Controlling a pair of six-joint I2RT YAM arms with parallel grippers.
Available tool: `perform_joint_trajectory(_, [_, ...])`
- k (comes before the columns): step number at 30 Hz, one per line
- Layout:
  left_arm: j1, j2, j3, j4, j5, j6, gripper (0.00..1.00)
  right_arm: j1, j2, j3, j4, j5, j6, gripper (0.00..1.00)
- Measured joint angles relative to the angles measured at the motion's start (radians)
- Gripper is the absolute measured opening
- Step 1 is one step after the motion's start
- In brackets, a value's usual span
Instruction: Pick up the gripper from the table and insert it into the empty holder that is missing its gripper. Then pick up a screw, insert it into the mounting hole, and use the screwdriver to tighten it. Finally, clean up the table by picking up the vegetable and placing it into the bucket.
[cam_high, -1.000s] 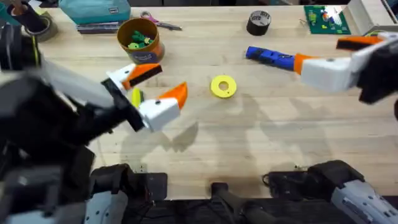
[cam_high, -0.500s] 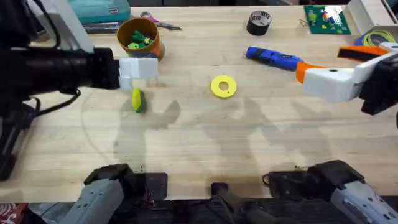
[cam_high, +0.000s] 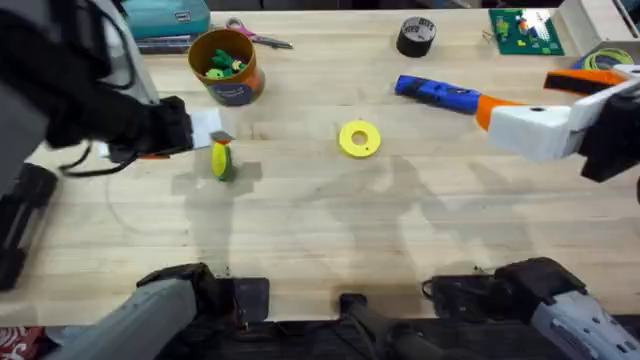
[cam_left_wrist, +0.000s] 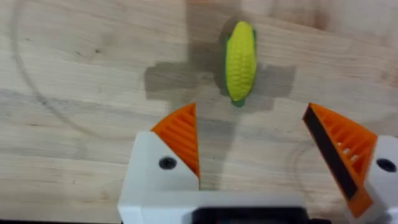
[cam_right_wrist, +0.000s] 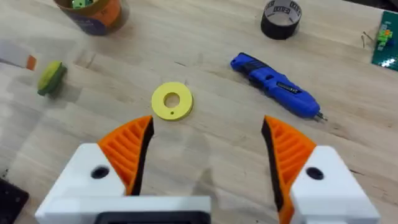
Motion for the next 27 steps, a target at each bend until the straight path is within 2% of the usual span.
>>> perform_joint_trajectory(4, [-0.02,0.169,0.0,0.017,-0.032,-0.067,0.986,0.0,0.0,0.0,0.0,0.0,0.0,0.996])
perform_joint_trajectory(10, [-0.041,0.389,0.0,0.105,-0.036,-0.099,0.986,0.0,0.0,0.0,0.0,0.0,0.0,0.996])
perform_joint_trajectory(14, [-0.042,0.479,0.0,0.137,-0.04,-0.106,0.99,0.0,0.0,0.0,0.0,0.0,0.0,0.996])
perform_joint_trajectory(17, [-0.041,0.485,0.006,0.141,-0.054,-0.114,0.912,0.0,0.0,0.0,0.0,0.012,0.0,0.996])
perform_joint_trajectory(19, [-0.041,0.486,0.006,0.14,-0.059,-0.119,0.797,0.0,0.0,0.0,0.0,0.019,0.0,0.996])
perform_joint_trajectory(22, [-0.042,0.486,0.006,0.143,-0.054,-0.12,0.332,0.0,0.0,0.0,0.0,0.027,0.0,0.996])
perform_joint_trajectory(24, [-0.042,0.484,0.008,0.144,-0.054,-0.12,0.074,0.0,0.0,0.0,0.0,0.028,0.0,0.996])
perform_joint_trajectory(25, [-0.042,0.485,0.01,0.145,-0.054,-0.118,0.026,0.0,0.0,0.0,0.0,0.028,0.0,0.996])
perform_joint_trajectory(27, [-0.042,0.485,0.01,0.144,-0.054,-0.117,0.026,0.0,0.0,0.0,0.0,0.028,0.0,0.996])
